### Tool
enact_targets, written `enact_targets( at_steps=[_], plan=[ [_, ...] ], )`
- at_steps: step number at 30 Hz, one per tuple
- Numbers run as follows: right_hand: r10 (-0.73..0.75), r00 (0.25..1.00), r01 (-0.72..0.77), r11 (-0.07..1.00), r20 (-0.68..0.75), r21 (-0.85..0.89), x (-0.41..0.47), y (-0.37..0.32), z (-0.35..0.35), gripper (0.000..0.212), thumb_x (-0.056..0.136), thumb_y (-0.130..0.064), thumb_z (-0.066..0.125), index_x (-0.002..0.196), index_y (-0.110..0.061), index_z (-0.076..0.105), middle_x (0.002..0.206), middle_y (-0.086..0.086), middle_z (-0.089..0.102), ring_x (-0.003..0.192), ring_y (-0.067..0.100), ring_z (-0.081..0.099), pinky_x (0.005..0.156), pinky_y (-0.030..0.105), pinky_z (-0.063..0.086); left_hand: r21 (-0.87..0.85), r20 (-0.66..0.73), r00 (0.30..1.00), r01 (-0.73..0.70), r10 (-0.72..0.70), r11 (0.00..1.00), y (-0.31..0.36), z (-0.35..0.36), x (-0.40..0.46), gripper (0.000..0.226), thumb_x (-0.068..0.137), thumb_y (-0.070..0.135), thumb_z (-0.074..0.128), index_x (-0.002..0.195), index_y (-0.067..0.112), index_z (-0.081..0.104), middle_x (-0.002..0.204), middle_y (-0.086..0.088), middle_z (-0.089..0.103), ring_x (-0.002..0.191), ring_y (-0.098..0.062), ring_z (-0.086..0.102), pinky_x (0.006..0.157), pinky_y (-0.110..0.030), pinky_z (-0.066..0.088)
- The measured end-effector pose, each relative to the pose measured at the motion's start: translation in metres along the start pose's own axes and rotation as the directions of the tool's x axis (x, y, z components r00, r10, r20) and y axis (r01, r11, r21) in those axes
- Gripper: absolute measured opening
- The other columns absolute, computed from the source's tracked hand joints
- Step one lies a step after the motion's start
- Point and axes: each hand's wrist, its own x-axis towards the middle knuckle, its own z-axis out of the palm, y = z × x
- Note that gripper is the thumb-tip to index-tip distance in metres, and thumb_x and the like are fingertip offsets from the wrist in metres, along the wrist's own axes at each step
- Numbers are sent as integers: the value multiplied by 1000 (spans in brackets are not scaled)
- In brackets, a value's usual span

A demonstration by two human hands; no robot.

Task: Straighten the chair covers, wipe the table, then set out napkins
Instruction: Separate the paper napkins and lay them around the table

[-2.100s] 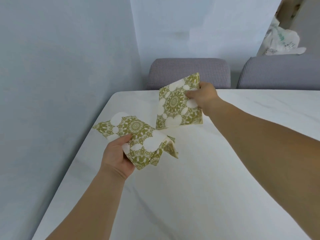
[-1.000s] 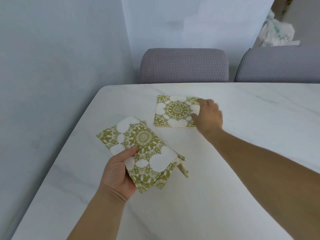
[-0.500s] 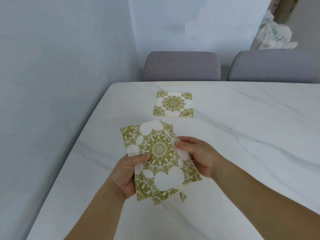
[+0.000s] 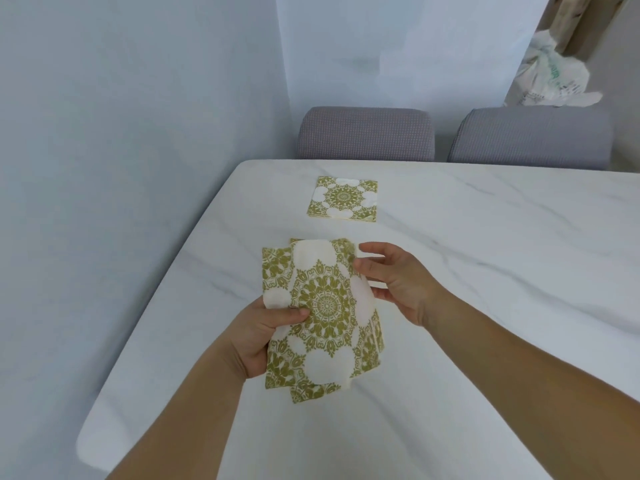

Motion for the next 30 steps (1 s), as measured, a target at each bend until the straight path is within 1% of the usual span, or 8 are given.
enact_targets(
  at_steps=[3,8,15,19,23,26,28,30],
  plan=[
    [-8,1000,8,998,14,-69,-11,-2,-4,36,80,-16,73,114,-20,61,111,1,61,95,8,60,84,27,47,35,1,1000,-1,1,999,-3,8,-13,51,65,-2,66,116,1,63,116,-24,64,101,-40,65,86,-53,52],
    [-30,999,35,992,42,-121,-29,1,-11,9,83,-16,70,90,-19,67,94,-6,65,91,9,59,82,27,47,37,-4,1000,-24,25,999,-9,20,-29,47,65,0,66,113,3,65,115,-24,65,101,-39,65,86,-53,52],
    [227,961,-202,966,157,-160,-59,23,-20,23,91,-38,58,98,-16,64,83,-1,66,74,14,61,69,28,49,-111,15,995,-94,96,989,-26,35,-48,45,66,-1,61,111,3,64,103,-19,71,86,-33,70,68,-44,59],
    [241,946,-232,971,215,-65,-73,32,-22,28,86,-41,60,95,-15,69,79,0,69,70,15,61,68,28,50,-154,27,992,-119,124,981,-35,39,-52,45,67,-2,60,111,3,64,100,-18,72,85,-32,71,67,-43,59],
    [212,950,-218,976,231,2,-78,28,-23,58,67,-30,77,116,-3,63,108,13,70,98,27,67,89,40,53,-166,49,992,-109,119,980,-40,41,-51,41,67,-2,59,107,3,65,97,-18,72,82,-32,71,64,-42,58],
    [112,990,-107,992,90,-60,-79,23,-19,44,69,-17,80,107,0,65,108,20,68,96,32,66,91,48,51,-163,54,993,-91,102,982,-42,37,-49,43,68,0,60,110,5,65,104,-19,71,88,-34,70,68,-44,58],
    [-34,999,31,986,-18,-164,-80,20,-14,27,75,-18,78,89,1,66,89,20,67,79,30,61,79,46,52,-160,57,994,-85,95,983,-43,33,-49,51,66,1,68,116,6,63,111,-20,68,95,-35,68,73,-46,57],
    [-164,984,143,961,-71,-238,-82,17,-7,23,80,-22,74,70,-5,61,70,13,55,63,24,49,58,34,42,-171,76,992,-88,102,981,-43,28,-50,70,52,4,85,118,6,62,116,-21,66,100,-36,66,76,-47,57]
  ],
)
